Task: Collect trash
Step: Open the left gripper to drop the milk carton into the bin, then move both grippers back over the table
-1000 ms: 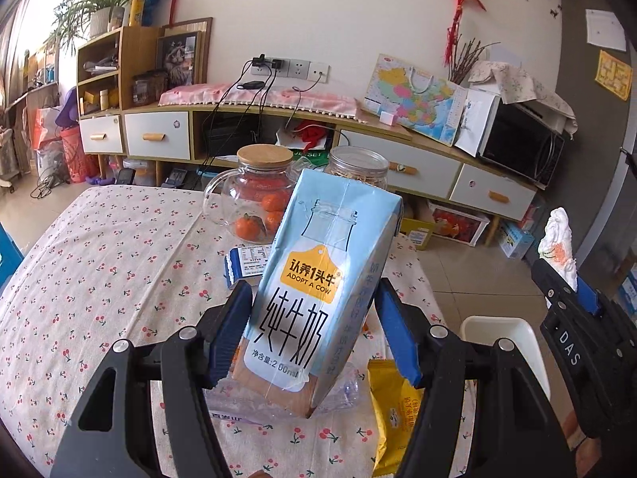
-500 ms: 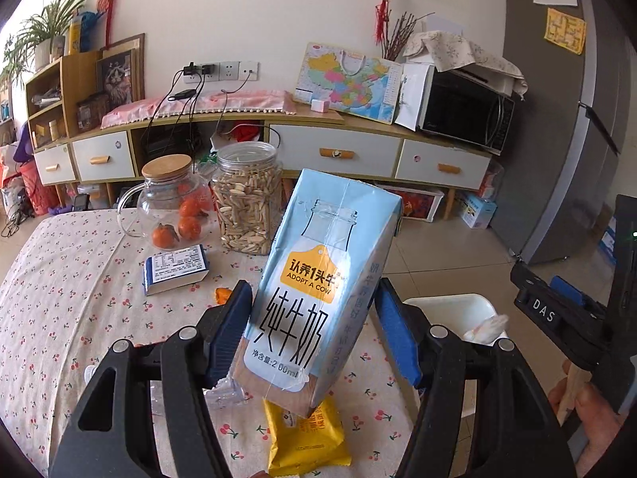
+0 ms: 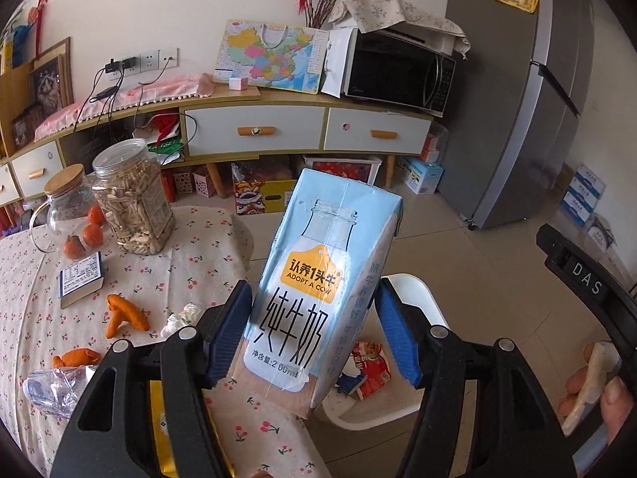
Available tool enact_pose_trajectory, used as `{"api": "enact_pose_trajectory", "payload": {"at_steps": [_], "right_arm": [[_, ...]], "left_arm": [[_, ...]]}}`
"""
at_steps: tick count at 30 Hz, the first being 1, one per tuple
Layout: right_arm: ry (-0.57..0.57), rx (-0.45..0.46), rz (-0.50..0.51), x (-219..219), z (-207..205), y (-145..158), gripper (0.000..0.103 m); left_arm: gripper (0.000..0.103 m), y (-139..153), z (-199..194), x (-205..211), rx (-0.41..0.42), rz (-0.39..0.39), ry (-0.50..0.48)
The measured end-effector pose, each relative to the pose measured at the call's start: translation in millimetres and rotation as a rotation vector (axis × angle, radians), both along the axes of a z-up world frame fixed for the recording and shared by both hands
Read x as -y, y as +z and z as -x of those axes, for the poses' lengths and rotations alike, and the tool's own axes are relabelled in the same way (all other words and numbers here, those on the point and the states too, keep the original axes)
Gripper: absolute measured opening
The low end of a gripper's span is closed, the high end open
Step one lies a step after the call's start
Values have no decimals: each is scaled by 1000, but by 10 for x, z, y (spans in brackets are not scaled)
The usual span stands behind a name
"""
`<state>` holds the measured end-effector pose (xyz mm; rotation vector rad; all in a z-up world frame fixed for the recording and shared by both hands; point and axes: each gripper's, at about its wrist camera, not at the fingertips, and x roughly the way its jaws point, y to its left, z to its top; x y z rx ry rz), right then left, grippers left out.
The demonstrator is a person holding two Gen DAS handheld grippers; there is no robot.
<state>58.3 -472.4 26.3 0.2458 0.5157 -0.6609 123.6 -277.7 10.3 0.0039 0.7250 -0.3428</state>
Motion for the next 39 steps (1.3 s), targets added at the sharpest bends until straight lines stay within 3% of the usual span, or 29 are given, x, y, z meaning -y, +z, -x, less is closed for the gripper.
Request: {"api": "enact_pose_trajectory", "payload": {"at_steps": [16,21,27,35,39], "right_arm": [[-139,-35,-52,516,175,-80,96],[-148,-38,-45,517,181,-86,96],[-82,-24,-4,263,109,-52,96],[17,-3,91,-229,9,28,96],[69,22,115,-468,3,74,96]], "left_arm": [[64,-203,-347,756,-126,29,-91],[76,-295,-422,765,-198,68,-93],[81,-147,-264,554,-120,42,-49],[91,230,-33,80,61,9,96],[92,326,18,-145,95,-11,149]]}}
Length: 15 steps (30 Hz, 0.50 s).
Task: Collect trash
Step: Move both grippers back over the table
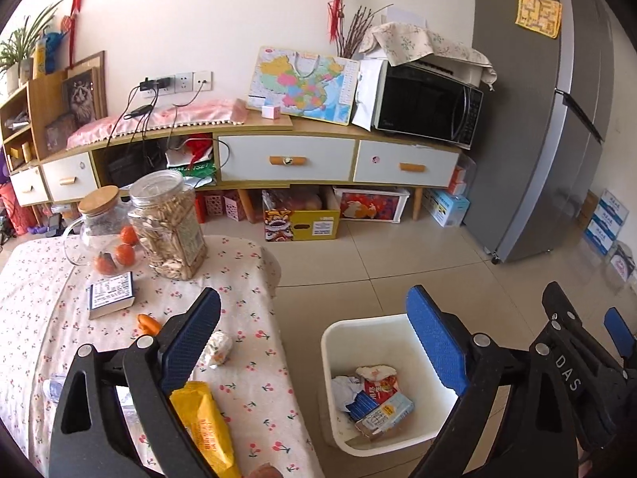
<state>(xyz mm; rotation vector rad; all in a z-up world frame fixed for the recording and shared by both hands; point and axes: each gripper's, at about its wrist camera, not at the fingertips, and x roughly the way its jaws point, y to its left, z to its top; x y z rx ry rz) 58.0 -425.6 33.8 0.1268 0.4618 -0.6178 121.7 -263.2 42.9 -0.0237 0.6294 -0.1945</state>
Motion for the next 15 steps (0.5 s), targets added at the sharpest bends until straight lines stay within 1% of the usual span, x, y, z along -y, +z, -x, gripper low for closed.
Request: {"api": "enact_pose_trajectory", "payload": {"at_steps": [7,15], "right_arm": [[82,25,36,-430,-20,41,96],[181,3,51,-870,-135,-5,96]], "left_arm": [[93,-13,31,-454,-10,-8,86],[94,-120,97,-939,-30,-32,167]]}}
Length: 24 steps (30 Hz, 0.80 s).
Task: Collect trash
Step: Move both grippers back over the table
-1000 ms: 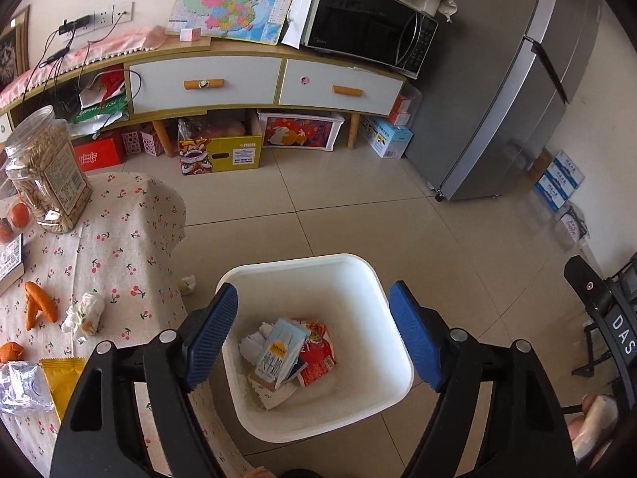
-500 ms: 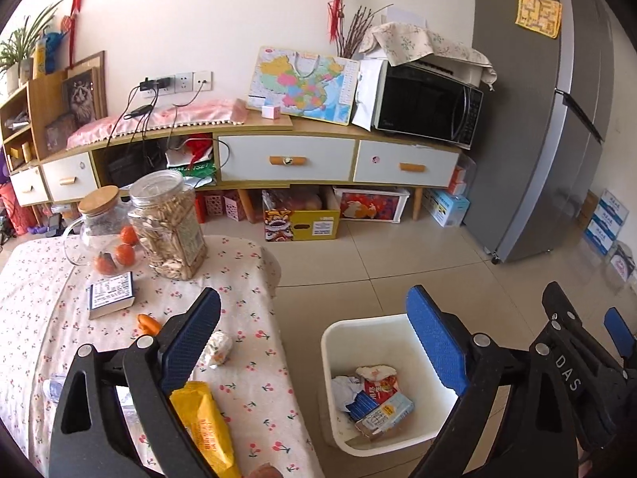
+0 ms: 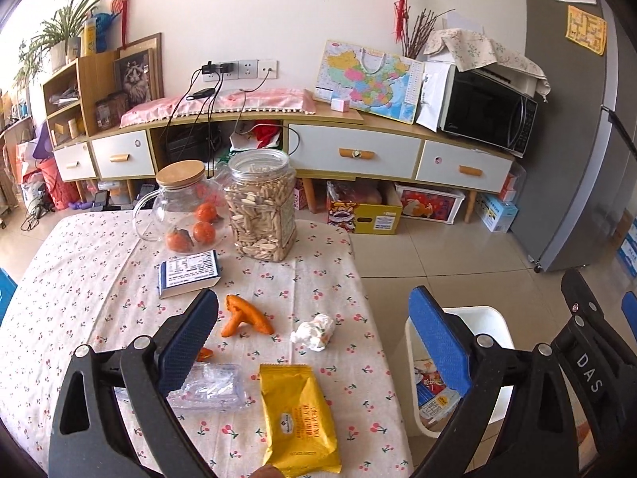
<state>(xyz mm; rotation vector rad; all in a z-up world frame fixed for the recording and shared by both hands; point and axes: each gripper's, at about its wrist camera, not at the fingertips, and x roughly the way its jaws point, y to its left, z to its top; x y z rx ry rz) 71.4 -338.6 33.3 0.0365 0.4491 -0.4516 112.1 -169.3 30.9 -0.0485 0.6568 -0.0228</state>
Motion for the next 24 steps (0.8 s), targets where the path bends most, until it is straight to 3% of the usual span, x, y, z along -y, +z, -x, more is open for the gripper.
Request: {"api": "enact_pose_trajectory", "payload": {"at_steps": [14,20,24], "right_arm": [[140,-59,18,-694,-256,-104,96],[202,-100,12,-1019,-428,-194,96],[238,-132,26,-1217,-528,-286,96]], "left_arm": [[94,-94,-24,-693,-34,-27,111],[94,-198,-122,-1035,-64,-83,158],[95,-342,-314,-1273,-129,-140,154]]}}
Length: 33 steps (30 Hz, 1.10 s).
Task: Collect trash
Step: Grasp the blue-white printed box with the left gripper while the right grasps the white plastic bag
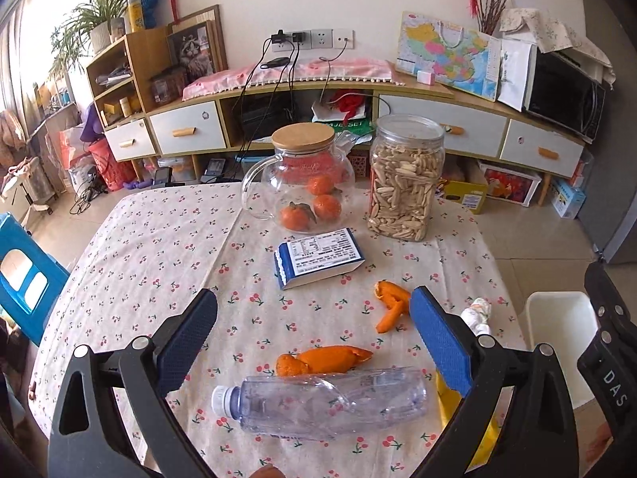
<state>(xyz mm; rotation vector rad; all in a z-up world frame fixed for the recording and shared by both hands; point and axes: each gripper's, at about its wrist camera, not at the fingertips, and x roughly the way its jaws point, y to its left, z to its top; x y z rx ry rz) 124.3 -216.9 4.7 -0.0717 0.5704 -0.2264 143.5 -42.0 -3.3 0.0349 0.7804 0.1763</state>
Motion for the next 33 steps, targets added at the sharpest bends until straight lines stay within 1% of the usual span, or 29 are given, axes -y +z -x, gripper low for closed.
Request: {"api": "enact_pose_trajectory", "payload": {"at_steps": [3,5,8,10,11,15,17,20,21,22,23,25,26,28,29,30,32,33], "right_arm": [[18,-47,-3,-65,-95,-88,96],[23,-92,-30,-46,-181,-150,96],[30,-152,-74,12,-302,-237,96],[32,-189,-86,44,-368,-305,96],[28,-201,-92,63,-400,-334,96],[13,-253,-123,176,-514,-440,96],[5,-275,-145,243,-562,-480,96],[-1,-307,-175,335,-620,-540,96],[-5,-314,-180,365,-639,-557,96],[-9,-322,-184,388,-654,-578,96],[-11,-331,-190,418,-679,-597,96],[-10,-354,-224,469,-722,-654,96],[-8,-370,-251,494,-747,-688,96],[0,-404,-318,539,-795,-767,96],[7,-422,-350,546,-819,-811,96],[16,-438,-376,543,-841,-853,96],[33,-458,-404,514,-873,-920,96],[39,-464,-409,491,-887,-944,96]], "left_arm": [[94,-201,-283,-112,-129,-43,-89],[95,-331,-498,-195,-203,-65,-142],[94,-576,-846,-259,-339,-102,-235],[94,-696,-1044,-257,-374,-155,-281],[94,-747,-1133,-248,-394,-170,-311],[94,-901,-1431,-167,-443,-203,-410],[94,-987,-1525,-109,-474,-215,-463],[94,-1129,-1616,-24,-500,-288,-512],[94,-1182,-1638,-19,-515,-297,-521],[95,-1219,-1655,-27,-524,-288,-528],[96,-1216,-1673,-53,-515,-264,-529],[96,-1221,-1717,-143,-521,-184,-513],[94,-1229,-1729,-204,-528,-135,-499],[80,-1215,-1680,-306,-524,-31,-490],[64,-1193,-1630,-337,-523,19,-496],[57,-1161,-1572,-361,-514,36,-482],[57,-1122,-1439,-411,-513,62,-444],[56,-1086,-1346,-429,-498,74,-432]]}}
